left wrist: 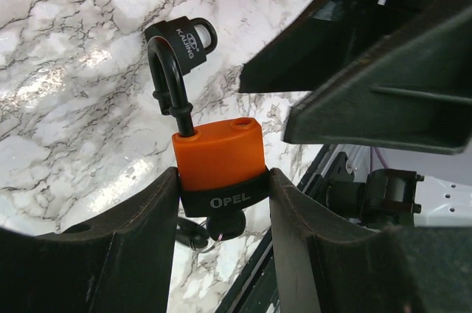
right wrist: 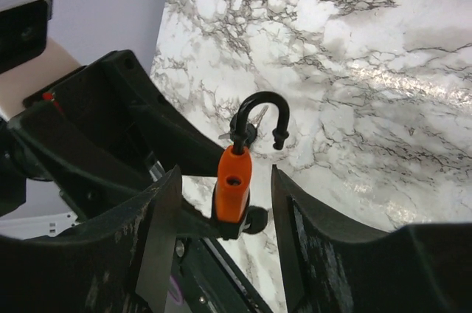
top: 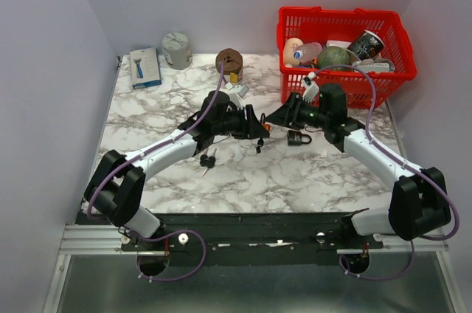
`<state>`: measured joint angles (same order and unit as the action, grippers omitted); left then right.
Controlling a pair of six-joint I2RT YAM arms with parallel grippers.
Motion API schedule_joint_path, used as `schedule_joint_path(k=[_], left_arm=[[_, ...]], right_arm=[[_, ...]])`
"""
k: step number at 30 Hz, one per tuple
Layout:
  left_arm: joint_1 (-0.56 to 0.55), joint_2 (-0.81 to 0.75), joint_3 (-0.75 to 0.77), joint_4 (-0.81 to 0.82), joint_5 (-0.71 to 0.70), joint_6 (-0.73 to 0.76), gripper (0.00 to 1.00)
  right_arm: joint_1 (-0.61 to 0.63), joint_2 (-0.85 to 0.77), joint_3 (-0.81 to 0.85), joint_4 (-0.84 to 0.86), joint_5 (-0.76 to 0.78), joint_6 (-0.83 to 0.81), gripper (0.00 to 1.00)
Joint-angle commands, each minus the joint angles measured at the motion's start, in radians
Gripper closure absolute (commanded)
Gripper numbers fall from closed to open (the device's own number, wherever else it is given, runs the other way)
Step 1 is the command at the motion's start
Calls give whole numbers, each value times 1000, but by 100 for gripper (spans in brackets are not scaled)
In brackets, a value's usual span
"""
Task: Unlock with the key
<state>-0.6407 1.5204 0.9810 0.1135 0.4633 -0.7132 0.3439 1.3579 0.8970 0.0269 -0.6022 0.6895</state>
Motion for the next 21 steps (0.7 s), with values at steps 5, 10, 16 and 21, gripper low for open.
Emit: schedule_joint_path(k=[5, 10, 16, 21], left_arm=[[-22, -63, -5, 17, -37, 26, 100], [-24, -74, -8, 14, -63, 27, 100], [-24, -88, -18, 14, -92, 29, 100], [-24, -100, -22, 23, -91, 34, 100]], right_arm=[[49, 53, 54, -25, 27, -16, 42], [64, 75, 60, -61, 18, -24, 43], [69, 86, 49, -68, 1, -24, 47], [70, 99, 45, -67, -11, -19, 72]])
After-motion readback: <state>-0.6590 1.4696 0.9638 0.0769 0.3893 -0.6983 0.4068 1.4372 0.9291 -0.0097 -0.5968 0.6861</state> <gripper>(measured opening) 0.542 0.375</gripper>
